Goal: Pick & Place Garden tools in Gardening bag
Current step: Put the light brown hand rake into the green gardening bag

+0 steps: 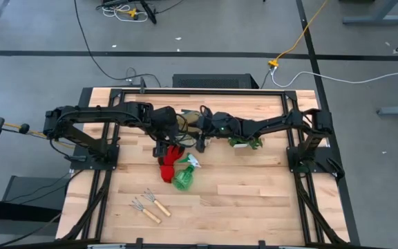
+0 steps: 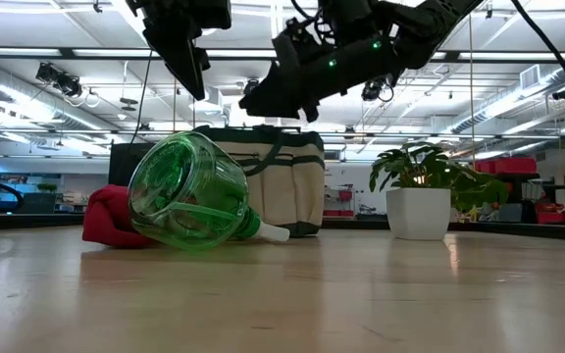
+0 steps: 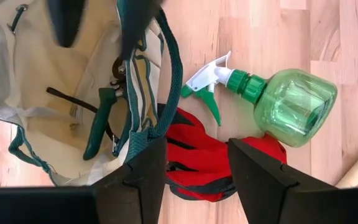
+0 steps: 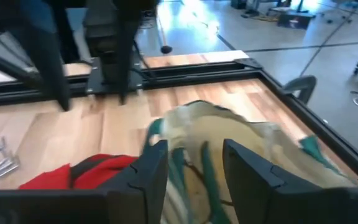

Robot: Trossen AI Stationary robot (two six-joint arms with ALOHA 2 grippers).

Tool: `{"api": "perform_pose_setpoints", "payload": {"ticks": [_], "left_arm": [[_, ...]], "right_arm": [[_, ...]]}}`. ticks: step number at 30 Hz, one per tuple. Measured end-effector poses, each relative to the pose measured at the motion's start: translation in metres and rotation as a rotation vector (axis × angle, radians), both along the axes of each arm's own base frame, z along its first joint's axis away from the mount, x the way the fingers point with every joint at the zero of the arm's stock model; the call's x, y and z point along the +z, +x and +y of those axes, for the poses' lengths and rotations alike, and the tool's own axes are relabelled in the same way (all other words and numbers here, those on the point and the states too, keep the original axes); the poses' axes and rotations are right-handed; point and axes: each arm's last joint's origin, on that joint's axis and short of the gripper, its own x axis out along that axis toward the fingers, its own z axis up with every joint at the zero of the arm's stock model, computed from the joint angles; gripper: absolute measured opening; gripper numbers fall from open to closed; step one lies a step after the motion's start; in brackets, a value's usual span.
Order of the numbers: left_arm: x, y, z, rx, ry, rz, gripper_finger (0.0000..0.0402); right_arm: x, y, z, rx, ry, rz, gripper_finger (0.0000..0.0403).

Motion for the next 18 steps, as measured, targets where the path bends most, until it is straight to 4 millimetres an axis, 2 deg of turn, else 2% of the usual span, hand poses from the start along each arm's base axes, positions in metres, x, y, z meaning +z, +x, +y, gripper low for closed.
{"api": "perform_pose_setpoints", "payload": {"ticks": [13,18], "left_arm": [[-0.002,-0.005,-0.001,-0.001,-0.027,0.055,0.0177],[-0.005,-0.010,-0.012,-0.031,-0.065,0.122,0.0177]], "right_arm": [[0.008,-0.002,0.038,0.101,0.003,0.002,0.0155],[0.016,-0.007,0.053,0.136,0.004,0.005,0.0155]]}}
